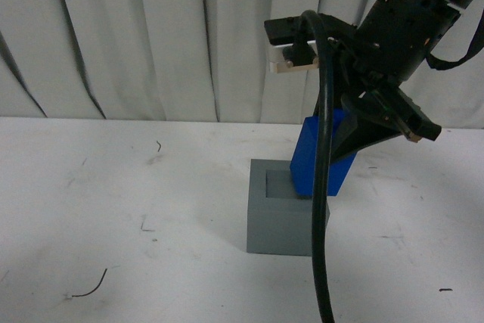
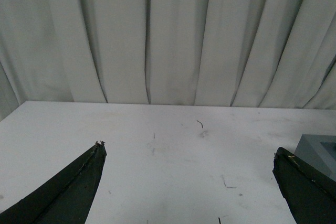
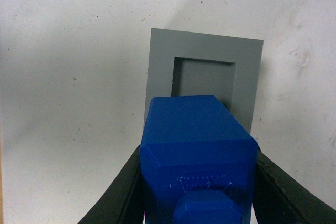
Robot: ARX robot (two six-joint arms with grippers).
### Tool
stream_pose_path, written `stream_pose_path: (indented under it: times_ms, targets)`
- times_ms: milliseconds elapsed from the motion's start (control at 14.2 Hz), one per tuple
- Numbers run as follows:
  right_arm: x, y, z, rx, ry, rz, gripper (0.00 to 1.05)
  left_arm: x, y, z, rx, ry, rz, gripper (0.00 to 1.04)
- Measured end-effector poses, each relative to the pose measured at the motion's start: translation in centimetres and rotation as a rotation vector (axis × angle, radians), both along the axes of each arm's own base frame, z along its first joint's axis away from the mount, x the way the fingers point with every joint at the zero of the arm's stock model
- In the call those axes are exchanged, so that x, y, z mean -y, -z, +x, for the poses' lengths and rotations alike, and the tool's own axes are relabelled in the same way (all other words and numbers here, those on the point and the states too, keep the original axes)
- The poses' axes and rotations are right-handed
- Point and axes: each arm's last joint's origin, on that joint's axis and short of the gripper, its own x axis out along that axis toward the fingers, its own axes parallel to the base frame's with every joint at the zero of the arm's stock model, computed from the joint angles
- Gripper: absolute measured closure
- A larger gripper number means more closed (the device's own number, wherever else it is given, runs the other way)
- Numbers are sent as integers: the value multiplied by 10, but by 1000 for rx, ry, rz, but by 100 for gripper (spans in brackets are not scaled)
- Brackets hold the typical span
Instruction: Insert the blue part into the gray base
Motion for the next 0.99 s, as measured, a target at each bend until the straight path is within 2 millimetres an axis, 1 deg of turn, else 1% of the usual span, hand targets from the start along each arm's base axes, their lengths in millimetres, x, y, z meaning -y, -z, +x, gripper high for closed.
stream_pose_path:
  times_ms: [141,353,565,707,989]
  targets:
    - [-11,9,1,-22,-5,-8,58,0,0,0,0,0,0,7]
    - [-27,12,1,-20,-12,-23,58,0,0,0,0,0,0,7]
    - [-30,13,2,-22,-17,-25,58,0,0,0,0,0,0,7]
    - [-37,14,3,-21,-26,-24,58,0,0,0,0,0,0,7]
    - [-42,15,12,-4,-13,-27,58,0,0,0,0,0,0,7]
